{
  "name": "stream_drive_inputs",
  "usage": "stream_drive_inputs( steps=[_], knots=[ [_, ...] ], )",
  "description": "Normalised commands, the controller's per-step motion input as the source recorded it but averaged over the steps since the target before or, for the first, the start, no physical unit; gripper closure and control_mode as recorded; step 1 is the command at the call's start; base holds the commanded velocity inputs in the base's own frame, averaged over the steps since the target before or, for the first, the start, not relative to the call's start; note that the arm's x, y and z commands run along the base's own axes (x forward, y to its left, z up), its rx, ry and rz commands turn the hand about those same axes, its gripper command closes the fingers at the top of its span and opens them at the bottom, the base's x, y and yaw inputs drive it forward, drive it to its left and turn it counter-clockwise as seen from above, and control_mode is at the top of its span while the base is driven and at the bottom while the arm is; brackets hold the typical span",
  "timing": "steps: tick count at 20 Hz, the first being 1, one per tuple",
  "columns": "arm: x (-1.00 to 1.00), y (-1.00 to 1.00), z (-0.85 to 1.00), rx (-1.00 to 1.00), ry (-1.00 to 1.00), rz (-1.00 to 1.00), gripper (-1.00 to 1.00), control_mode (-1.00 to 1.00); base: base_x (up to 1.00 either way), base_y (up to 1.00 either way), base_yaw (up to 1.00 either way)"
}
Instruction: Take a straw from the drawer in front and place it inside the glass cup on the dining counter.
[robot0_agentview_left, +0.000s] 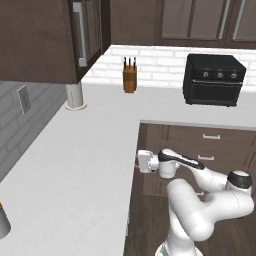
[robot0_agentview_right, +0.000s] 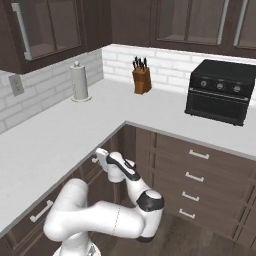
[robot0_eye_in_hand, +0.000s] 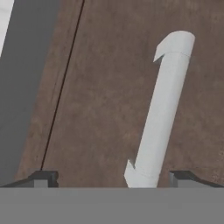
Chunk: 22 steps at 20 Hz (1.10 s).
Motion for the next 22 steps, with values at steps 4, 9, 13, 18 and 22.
stream_drive_inputs(
  steps=[4,9,13,18,22],
  knots=[
    [0.27,0.00,-0.56,0.00,0.00,0.00,-1.00,-1.00,0.00,0.00,0.00],
    [0.26,0.00,-0.59,0.05,0.00,0.00,-1.00,-1.00,0.00,0.00,0.00],
    [0.38,0.00,-0.64,0.13,0.00,0.00,-1.00,-1.00,0.00,0.00,0.00],
    [0.44,-0.13,-0.71,0.23,0.01,0.01,-1.00,-1.00,0.00,0.00,0.00],
    [0.33,-0.44,-0.72,0.38,0.01,0.06,-1.00,-1.00,0.00,0.00,0.00]
  ],
)
